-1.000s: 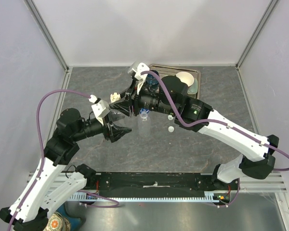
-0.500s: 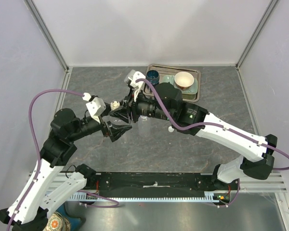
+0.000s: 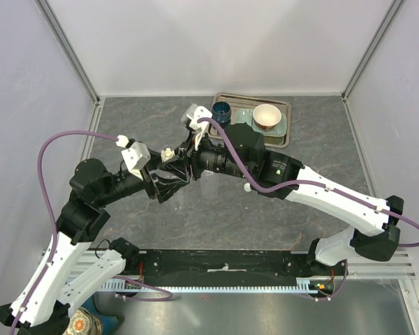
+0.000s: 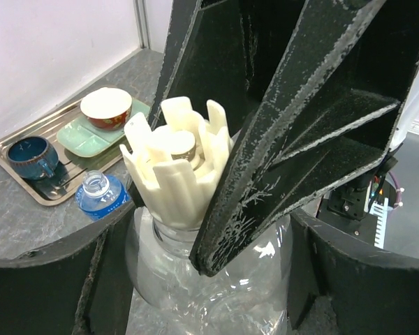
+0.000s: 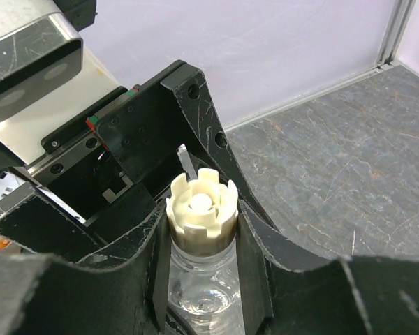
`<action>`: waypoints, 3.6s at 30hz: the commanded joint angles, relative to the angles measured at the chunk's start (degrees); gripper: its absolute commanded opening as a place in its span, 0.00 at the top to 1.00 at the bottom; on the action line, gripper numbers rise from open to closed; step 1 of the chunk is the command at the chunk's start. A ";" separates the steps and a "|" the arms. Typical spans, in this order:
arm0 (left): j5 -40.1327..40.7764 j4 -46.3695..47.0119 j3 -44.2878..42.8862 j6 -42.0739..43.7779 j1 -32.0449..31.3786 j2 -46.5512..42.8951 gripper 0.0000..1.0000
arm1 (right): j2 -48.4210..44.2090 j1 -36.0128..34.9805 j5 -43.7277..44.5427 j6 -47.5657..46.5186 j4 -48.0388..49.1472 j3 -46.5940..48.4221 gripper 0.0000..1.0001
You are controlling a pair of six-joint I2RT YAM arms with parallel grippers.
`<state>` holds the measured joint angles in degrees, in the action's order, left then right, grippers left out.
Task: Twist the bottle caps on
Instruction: Screw the bottle cap onto the plastic bottle, then place the plastic bottle at the center of the board.
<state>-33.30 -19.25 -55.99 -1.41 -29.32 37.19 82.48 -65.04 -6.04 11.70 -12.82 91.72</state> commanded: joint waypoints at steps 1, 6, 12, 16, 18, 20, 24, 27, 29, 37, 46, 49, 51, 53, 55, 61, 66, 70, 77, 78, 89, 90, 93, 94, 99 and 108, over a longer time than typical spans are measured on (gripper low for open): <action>-0.98 0.52 -0.88 0.00 0.58 -0.72 0.48 | -3.64 -0.09 0.95 -2.12 4.73 0.56 0.65; 1.91 -1.58 -3.24 3.67 0.58 1.30 0.58 | -4.51 -0.27 2.08 -4.14 4.65 0.30 0.41; 9.38 -0.89 -2.64 10.44 0.49 1.57 0.73 | -8.29 -0.27 8.57 -8.18 2.36 -0.23 0.23; 15.71 0.78 -3.34 14.58 0.58 4.89 0.79 | -11.81 -0.27 12.01 -10.30 0.95 -1.28 0.18; 20.71 3.50 -2.12 17.56 0.75 6.66 0.82 | -13.73 -0.27 12.80 -10.82 1.04 -2.51 0.18; 23.53 9.10 -0.88 18.81 2.06 9.47 0.87 | -14.62 -0.27 13.42 -11.35 0.95 -3.56 0.18; 20.39 17.03 -1.13 13.75 10.32 17.37 0.91 | -16.73 -0.27 14.83 -12.93 0.34 -5.59 0.18; 16.87 20.54 -4.82 8.29 17.18 26.51 0.93 | -17.26 -0.27 16.41 -13.99 -0.19 -6.82 0.18; 15.56 23.01 -5.88 6.43 20.60 30.38 0.96 | -17.35 -0.27 17.55 -14.77 -0.54 -7.52 0.18; 13.26 39.26 -5.45 2.47 25.45 44.52 0.96 | -15.95 -0.01 21.16 -16.10 -0.37 -9.46 0.15; 16.16 53.35 -11.85 -2.36 26.68 58.07 0.98 | -14.98 1.75 21.34 -14.17 2.53 -11.47 0.14; 18.78 54.13 -15.90 -3.86 26.60 63.17 0.98 | -15.68 2.89 21.16 -13.99 4.20 -12.88 0.14; 22.65 55.97 -18.35 -3.78 26.51 66.86 0.98 | -15.86 3.68 20.90 -13.55 4.91 -13.59 0.13; 25.11 57.73 -19.42 -3.08 25.90 69.06 0.98 | -15.77 5.09 19.94 -13.11 5.43 -14.20 0.13; 26.00 60.72 -19.16 -0.71 25.11 71.17 0.98 | -15.77 6.58 18.97 -12.59 5.79 -14.55 0.13; 31.10 69.50 -13.98 8.09 20.18 73.37 0.98 | -15.59 9.31 16.50 -11.88 7.10 -15.52 0.12; 32.24 73.82 -14.85 5.55 19.39 76.45 0.98 | -15.50 10.28 15.27 -10.49 7.99 -16.22 0.12; 32.94 78.12 -15.82 3.78 18.95 79.87 0.98 | -16.12 10.81 15.01 -10.12 8.34 -16.84 0.11; 35.67 81.03 -18.45 6.24 18.42 86.20 0.98 | -15.94 12.30 14.22 -9.68 8.60 -17.45 0.10; 35.76 81.03 -18.72 6.42 18.42 86.56 0.98 | -15.77 12.47 14.04 -9.60 8.77 -17.54 0.10; 41.38 81.20 -23.11 13.26 18.07 90.69 0.98 | -15.15 14.50 11.40 -8.19 10.18 -19.12 0.10; 41.82 81.21 -23.64 13.97 18.07 91.13 0.98 | -15.24 14.59 11.32 -8.28 10.18 -19.21 0.10; 42.79 79.28 -25.22 14.16 18.60 91.75 0.98 | -15.68 15.02 11.14 -8.10 10.18 -19.65 0.10; 42.88 78.75 -25.31 13.98 18.69 91.75 0.98 | -16.03 15.37 11.05 -8.10 10.18 -20.00 0.10; 44.28 75.94 -23.73 12.93 19.21 89.99 0.98 | -16.38 15.99 10.44 -7.92 10.18 -20.53 0.10; 42.71 72.16 -15.48 8.71 20.79 83.31 0.95 | -17.53 16.43 9.82 -7.49 10.18 -20.97 0.09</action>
<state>8.82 52.49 -74.08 9.23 -9.30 125.89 66.89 -48.88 4.71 3.29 -4.73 70.94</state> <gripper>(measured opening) 0.755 0.906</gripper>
